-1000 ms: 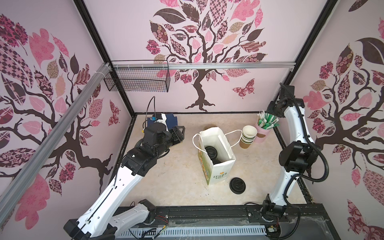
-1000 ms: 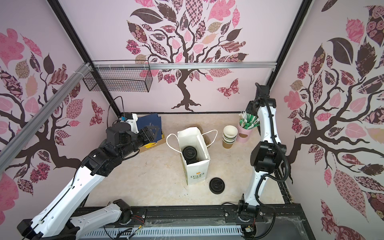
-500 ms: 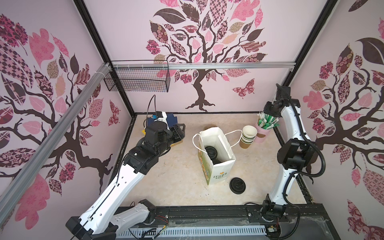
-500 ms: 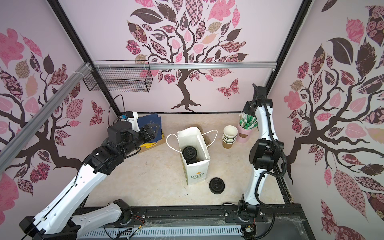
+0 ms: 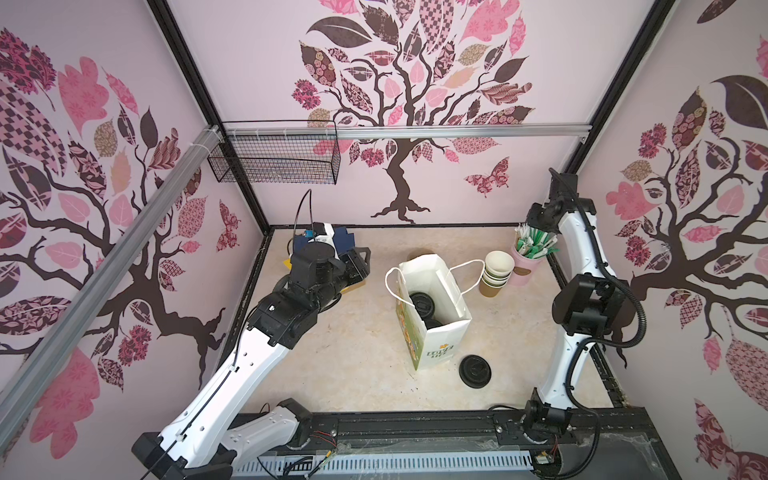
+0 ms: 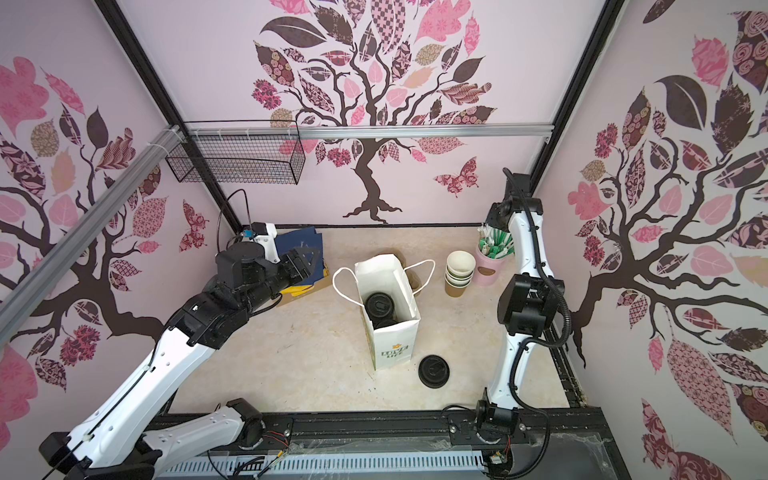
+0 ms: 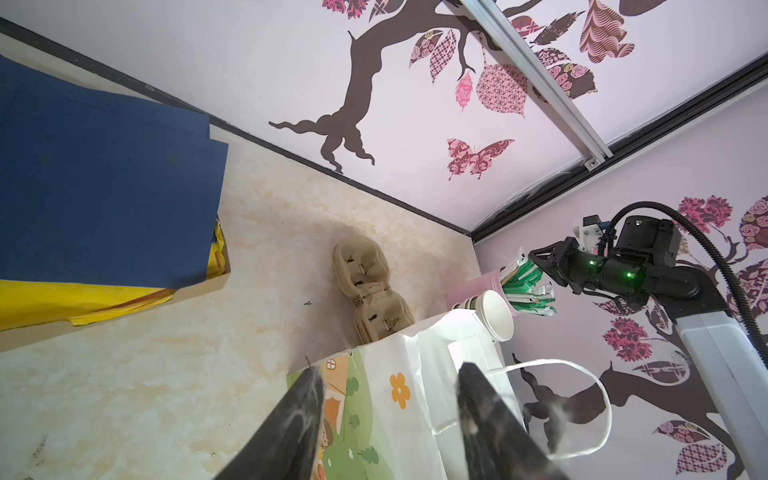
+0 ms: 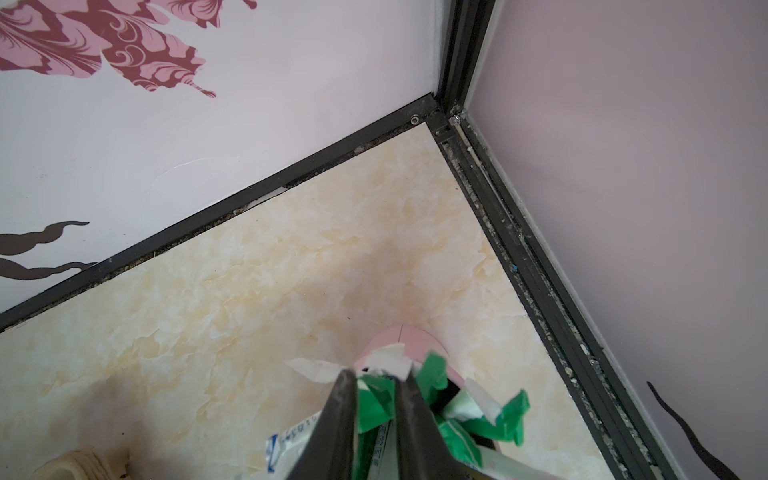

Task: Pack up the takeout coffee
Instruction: 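Lower the right gripper and grasp a green-wrapped straw from the pink cup, then pull the straw up and carry it toward the bag with the right gripper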

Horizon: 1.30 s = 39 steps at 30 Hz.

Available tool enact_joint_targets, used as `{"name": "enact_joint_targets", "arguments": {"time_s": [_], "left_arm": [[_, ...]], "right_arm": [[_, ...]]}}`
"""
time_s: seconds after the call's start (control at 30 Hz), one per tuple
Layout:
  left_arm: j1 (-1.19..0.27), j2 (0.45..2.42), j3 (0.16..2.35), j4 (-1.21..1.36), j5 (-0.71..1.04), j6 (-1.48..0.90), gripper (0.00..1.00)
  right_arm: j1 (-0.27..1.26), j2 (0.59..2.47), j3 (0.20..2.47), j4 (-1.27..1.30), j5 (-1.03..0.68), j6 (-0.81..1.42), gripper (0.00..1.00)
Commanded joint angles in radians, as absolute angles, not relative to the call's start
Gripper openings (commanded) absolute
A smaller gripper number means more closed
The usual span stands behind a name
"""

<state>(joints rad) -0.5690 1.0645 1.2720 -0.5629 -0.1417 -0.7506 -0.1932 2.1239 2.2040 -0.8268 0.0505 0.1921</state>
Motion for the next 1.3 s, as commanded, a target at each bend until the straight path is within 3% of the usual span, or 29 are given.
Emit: {"name": "enact_joint_targets", "arguments": {"time_s": [0.0, 0.27, 1.27], "left_arm": [[-0.563, 1.061, 1.273, -0.567, -0.153, -0.729, 0.56], [-0.563, 1.049, 1.273, -0.578, -0.160, -0.727, 0.55], [-0.564, 0.993, 1.261, -0.586, -0.098, -0.673, 0.57]], "right_arm": [[-0.195, 2.170, 2.245, -0.822, 0.067, 0.179, 0.18], [-0.193, 2.146, 2.238, -0.824, 0.061, 0.179, 0.00], [-0.163, 1.649, 2.168, -0.801, 0.096, 0.185, 0.00]]}}
